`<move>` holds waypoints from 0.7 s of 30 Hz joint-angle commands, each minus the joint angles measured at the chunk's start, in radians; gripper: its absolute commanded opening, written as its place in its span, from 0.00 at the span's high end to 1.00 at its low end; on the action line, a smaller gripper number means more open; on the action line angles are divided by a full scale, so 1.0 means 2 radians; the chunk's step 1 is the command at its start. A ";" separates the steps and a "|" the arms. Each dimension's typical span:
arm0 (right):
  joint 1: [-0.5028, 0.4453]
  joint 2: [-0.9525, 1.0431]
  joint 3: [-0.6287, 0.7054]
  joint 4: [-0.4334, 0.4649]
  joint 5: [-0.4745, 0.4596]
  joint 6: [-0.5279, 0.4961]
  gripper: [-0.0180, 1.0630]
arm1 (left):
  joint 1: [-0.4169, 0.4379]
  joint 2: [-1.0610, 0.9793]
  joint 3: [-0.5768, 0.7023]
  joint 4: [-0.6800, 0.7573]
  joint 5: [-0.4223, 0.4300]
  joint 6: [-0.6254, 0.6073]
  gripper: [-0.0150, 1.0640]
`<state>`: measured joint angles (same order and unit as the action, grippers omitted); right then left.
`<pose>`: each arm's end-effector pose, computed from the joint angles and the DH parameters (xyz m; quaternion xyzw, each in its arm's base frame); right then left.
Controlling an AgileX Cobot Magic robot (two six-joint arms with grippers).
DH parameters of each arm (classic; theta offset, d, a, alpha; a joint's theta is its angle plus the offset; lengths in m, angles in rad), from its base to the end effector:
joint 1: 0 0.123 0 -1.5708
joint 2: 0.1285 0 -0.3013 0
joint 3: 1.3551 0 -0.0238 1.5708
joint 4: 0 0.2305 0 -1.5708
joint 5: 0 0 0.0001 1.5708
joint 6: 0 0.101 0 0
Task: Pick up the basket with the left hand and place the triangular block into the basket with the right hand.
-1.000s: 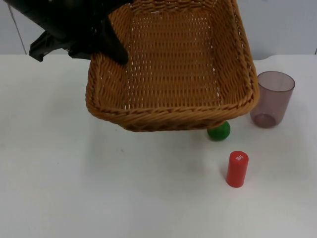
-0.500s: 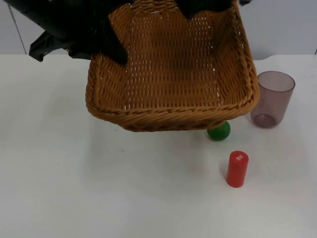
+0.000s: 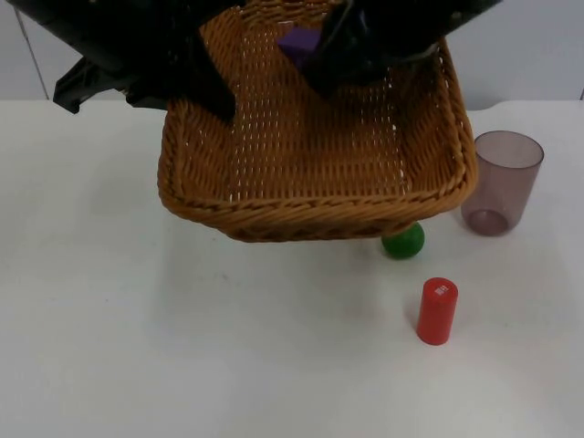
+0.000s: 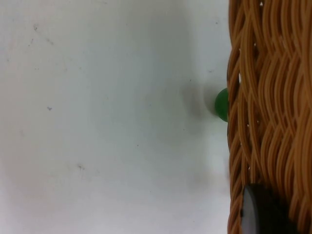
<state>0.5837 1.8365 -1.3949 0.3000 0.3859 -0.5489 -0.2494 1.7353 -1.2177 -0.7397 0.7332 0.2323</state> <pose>0.3403 0.2382 0.2769 -0.3976 0.8193 0.1142 0.3970 0.3315 -0.1315 0.2602 0.0099 0.9378 -0.2928 0.1860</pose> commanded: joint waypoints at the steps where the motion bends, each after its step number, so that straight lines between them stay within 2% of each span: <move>1: 0.004 -0.002 -0.005 -0.005 -0.003 0.004 0.88 | -0.003 -0.005 -0.001 -0.016 -0.004 -0.001 0.99; 2: 0.004 -0.002 -0.005 -0.005 -0.003 0.004 0.84 | -0.003 -0.005 -0.001 -0.016 -0.004 -0.001 0.99; 3: 0.004 -0.002 -0.005 -0.005 -0.003 0.004 0.84 | -0.003 -0.005 -0.001 -0.016 -0.004 -0.001 0.99; 4: 0.004 -0.002 -0.005 -0.005 -0.003 0.004 0.78 | -0.003 -0.005 -0.001 -0.016 -0.004 -0.001 0.99; 6: 0.004 -0.002 -0.005 -0.005 -0.003 0.004 0.59 | -0.003 -0.005 -0.001 -0.016 -0.004 -0.001 0.99; 7: 0.004 -0.002 -0.005 -0.005 -0.003 0.004 0.59 | -0.003 -0.005 -0.001 -0.016 -0.004 -0.001 0.99; 10: 0.004 -0.003 -0.005 -0.005 -0.003 0.004 0.29 | -0.003 -0.005 -0.001 -0.016 -0.004 -0.001 0.99; 11: 0.004 -0.006 -0.005 -0.004 -0.003 0.004 0.16 | -0.003 -0.005 -0.001 -0.016 -0.004 -0.001 0.99; 12: 0.004 -0.006 -0.005 -0.004 -0.003 0.004 0.16 | -0.003 -0.005 -0.001 -0.016 -0.004 -0.001 0.99; 14: 0.004 -0.014 -0.005 -0.003 -0.003 0.004 0.04 | -0.003 -0.005 -0.001 -0.016 -0.004 -0.001 0.99; 15: 0.004 -0.019 -0.005 -0.003 -0.003 0.004 0.01 | -0.003 -0.005 -0.001 -0.016 -0.004 -0.001 0.99; 21: 0.004 -0.077 -0.005 -0.003 0.010 0.004 0.01 | -0.003 -0.005 -0.001 -0.016 -0.004 -0.001 0.99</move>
<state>0.5875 1.7436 -1.3954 0.2957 0.3908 -0.5424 -0.2494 1.7353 -1.2177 -0.7397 0.7332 0.2323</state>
